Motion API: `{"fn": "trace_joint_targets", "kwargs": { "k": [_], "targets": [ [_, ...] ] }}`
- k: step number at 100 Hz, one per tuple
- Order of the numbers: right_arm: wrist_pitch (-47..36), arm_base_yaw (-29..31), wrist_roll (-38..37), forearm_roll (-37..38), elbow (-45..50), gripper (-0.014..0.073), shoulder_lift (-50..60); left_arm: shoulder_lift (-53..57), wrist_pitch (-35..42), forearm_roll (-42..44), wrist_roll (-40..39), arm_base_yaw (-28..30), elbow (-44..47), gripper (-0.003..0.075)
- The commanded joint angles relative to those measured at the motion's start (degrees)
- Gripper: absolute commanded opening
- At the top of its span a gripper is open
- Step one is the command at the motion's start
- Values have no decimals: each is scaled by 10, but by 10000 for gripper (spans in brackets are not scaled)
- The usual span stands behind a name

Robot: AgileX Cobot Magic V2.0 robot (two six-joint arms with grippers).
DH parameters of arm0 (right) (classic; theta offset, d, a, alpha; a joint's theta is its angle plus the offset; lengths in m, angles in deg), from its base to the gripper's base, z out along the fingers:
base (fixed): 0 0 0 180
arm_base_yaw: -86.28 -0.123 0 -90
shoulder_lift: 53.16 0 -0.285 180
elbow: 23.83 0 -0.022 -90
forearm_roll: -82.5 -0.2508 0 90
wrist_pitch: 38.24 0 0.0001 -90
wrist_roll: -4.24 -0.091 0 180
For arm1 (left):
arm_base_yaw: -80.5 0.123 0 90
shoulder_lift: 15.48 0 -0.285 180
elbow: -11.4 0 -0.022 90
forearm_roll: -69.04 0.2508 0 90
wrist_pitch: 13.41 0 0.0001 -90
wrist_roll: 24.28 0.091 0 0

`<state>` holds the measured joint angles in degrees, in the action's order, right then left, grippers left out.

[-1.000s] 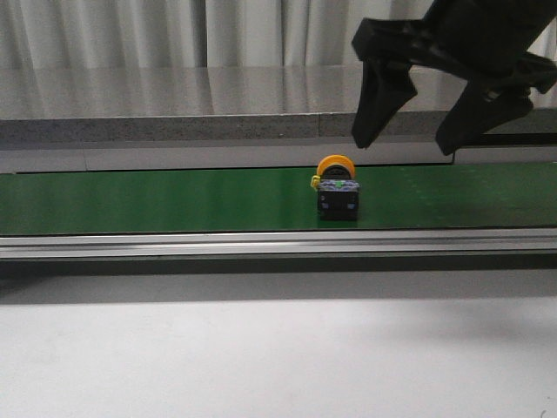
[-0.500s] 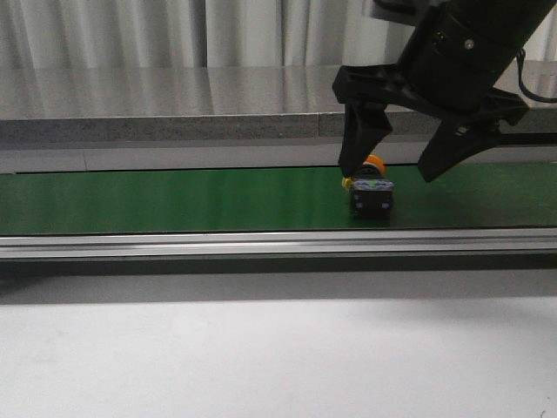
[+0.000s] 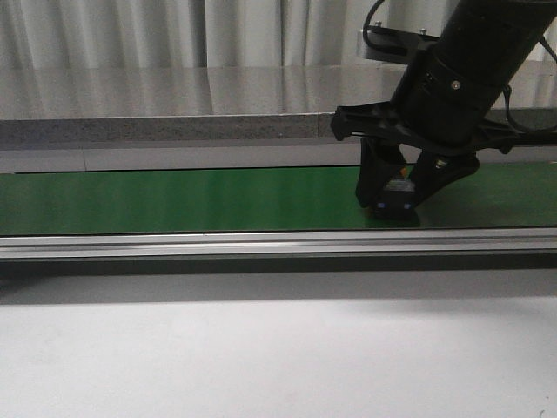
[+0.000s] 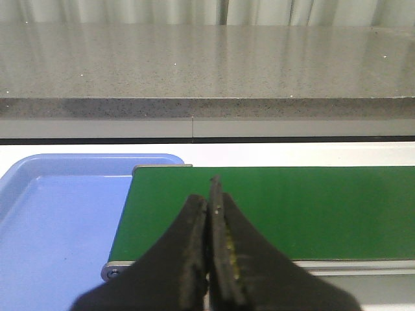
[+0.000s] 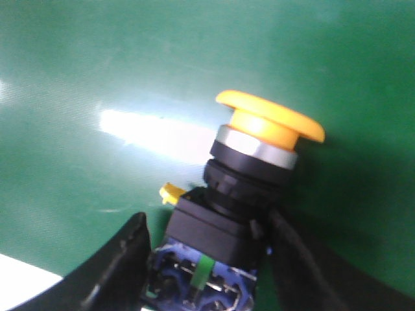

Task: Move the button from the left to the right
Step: 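Lower the right gripper onto the button on the belt and grasp it, then lift the button with the right gripper and carry it over the green tray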

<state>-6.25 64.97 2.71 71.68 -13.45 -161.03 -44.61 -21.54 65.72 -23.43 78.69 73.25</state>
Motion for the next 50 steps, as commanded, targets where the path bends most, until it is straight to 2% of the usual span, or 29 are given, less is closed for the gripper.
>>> {"fn": "trace_joint_targets", "kwargs": {
  "k": [1, 18, 30, 50],
  "targets": [
    [8, 1, 2, -7, -27, 216, 31, -2, 49, -6, 0, -3, -15, -20],
    [72, 3, 2, 35, -75, 216, 57, -2, 49, -6, 0, -3, -15, -20],
    [129, 12, 2, 113, -114, 216, 80, -2, 49, -6, 0, -3, -15, -20],
    [167, 95, 3, 206, -162, 216, 97, -2, 49, -6, 0, -3, -15, -20]
  ]
}}
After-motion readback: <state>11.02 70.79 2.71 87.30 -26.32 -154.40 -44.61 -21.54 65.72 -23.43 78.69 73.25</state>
